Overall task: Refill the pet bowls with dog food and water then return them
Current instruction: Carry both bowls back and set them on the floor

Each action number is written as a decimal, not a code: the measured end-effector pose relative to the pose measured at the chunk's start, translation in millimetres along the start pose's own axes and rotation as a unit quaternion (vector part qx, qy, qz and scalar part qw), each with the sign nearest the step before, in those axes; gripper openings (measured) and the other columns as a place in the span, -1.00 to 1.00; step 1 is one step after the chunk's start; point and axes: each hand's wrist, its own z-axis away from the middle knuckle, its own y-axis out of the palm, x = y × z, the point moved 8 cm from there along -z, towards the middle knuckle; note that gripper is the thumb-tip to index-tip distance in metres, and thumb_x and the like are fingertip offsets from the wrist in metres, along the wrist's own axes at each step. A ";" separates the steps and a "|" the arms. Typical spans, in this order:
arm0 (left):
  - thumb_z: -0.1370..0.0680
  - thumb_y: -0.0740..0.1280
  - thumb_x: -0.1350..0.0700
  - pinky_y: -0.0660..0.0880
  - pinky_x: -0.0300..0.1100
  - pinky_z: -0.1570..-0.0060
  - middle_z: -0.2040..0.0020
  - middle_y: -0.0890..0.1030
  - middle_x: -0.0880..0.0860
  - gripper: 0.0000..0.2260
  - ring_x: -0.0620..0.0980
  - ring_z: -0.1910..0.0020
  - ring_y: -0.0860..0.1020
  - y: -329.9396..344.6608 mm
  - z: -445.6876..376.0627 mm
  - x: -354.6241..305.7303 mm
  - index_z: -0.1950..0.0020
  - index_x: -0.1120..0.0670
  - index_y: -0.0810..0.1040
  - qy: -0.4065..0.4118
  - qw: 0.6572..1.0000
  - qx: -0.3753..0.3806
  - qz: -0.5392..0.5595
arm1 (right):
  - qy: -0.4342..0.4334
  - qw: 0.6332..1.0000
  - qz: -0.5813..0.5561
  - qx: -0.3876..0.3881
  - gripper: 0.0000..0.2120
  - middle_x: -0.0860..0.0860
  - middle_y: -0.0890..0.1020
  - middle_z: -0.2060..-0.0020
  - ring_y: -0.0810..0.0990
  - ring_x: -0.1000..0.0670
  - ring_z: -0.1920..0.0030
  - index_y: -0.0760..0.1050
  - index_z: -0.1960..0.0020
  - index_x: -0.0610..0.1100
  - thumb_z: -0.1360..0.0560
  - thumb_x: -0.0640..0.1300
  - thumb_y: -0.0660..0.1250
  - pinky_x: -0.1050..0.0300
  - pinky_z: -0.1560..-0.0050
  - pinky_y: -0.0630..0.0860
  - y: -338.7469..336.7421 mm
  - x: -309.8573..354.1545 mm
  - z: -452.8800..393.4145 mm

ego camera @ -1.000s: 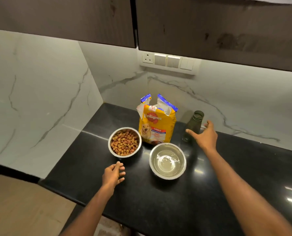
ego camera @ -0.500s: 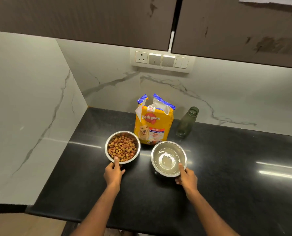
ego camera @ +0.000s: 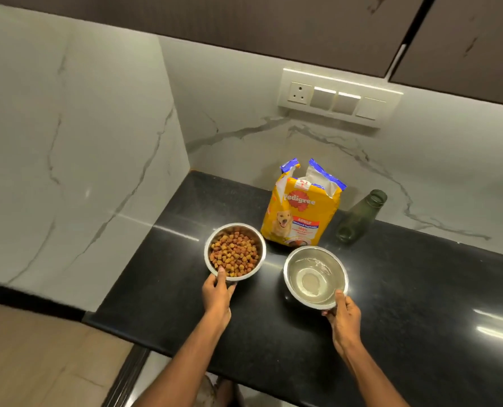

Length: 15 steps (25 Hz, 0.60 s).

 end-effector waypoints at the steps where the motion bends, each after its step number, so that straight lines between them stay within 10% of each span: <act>1: -0.76 0.26 0.10 0.54 0.08 -0.40 -0.25 0.63 0.09 -0.67 0.12 -0.35 0.59 -11.1 5.3 1.6 -0.49 0.17 0.54 0.006 1.000 -0.009 0.008 | -0.005 1.000 0.008 0.012 -0.73 -0.17 0.68 0.14 0.57 -0.07 0.24 0.62 -0.13 -0.28 -0.77 -0.10 0.24 0.11 0.29 0.60 1.2 -1.3 1.6; 15: -0.73 0.33 0.08 0.72 -0.23 0.15 -0.16 0.73 0.10 -0.80 0.00 -0.08 0.74 -280.0 153.3 34.7 -0.29 0.11 0.65 0.115 0.945 -0.218 0.214 | -0.056 0.954 0.123 0.269 -0.69 -0.01 0.72 0.29 0.65 0.06 0.29 0.71 0.02 -0.12 -0.75 0.00 0.29 0.15 0.31 0.62 125.2 -49.7 121.2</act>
